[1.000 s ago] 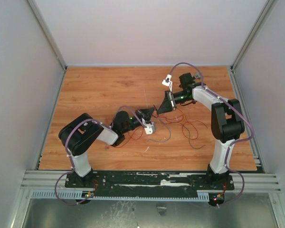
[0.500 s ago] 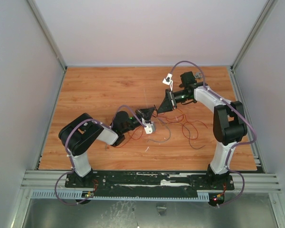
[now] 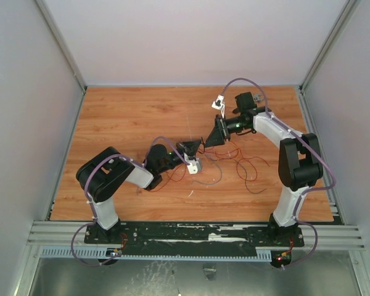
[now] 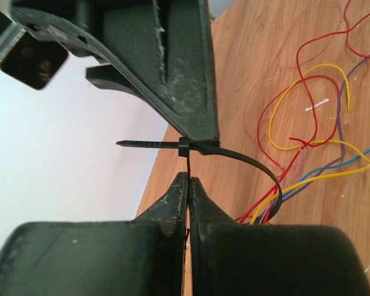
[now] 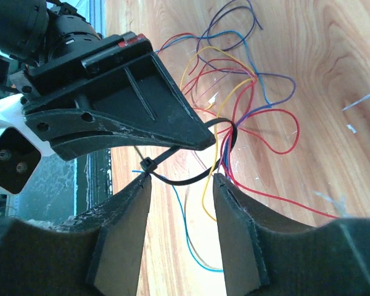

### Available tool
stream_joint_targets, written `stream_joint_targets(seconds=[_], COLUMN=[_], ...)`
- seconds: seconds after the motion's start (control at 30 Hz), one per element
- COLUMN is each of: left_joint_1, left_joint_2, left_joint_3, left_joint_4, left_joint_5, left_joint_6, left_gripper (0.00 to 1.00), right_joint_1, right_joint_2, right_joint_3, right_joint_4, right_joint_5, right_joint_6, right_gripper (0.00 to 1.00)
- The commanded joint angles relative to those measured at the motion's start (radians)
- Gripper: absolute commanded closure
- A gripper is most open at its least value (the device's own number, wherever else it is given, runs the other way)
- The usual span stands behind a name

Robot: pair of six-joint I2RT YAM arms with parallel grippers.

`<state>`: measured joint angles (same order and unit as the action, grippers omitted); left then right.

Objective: Zip-tie the wires
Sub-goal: Tie the cable at the center of the board.

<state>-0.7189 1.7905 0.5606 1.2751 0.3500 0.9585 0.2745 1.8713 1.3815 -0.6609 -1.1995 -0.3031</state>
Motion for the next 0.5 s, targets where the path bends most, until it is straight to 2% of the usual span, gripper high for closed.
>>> stream_joint_targets(seconds=[0.0,0.17,0.47], left_joint_1=[-0.007,-0.004,-0.001], left_joint_2=[0.010,0.013,0.019], left_joint_3=[-0.002,-0.002,0.004], left_joint_4=[0.044,0.044,0.049], left_joint_5=[0.029,0.032,0.033], left_joint_6=[-0.019,-0.030,-0.043], left_gripper=[1.00,1.00,1.00], right_joint_1=[-0.003,-0.003,0.019], right_joint_2=[-0.092,-0.138,-0.134], right_joint_3=[-0.014,-0.043,-0.050], right_joint_4=[0.054,0.094,0.111], right_joint_5=[0.025,0.031,0.014], right_joint_6=[0.011,0.002,0.015], right_gripper=[0.51,0.44,0.43])
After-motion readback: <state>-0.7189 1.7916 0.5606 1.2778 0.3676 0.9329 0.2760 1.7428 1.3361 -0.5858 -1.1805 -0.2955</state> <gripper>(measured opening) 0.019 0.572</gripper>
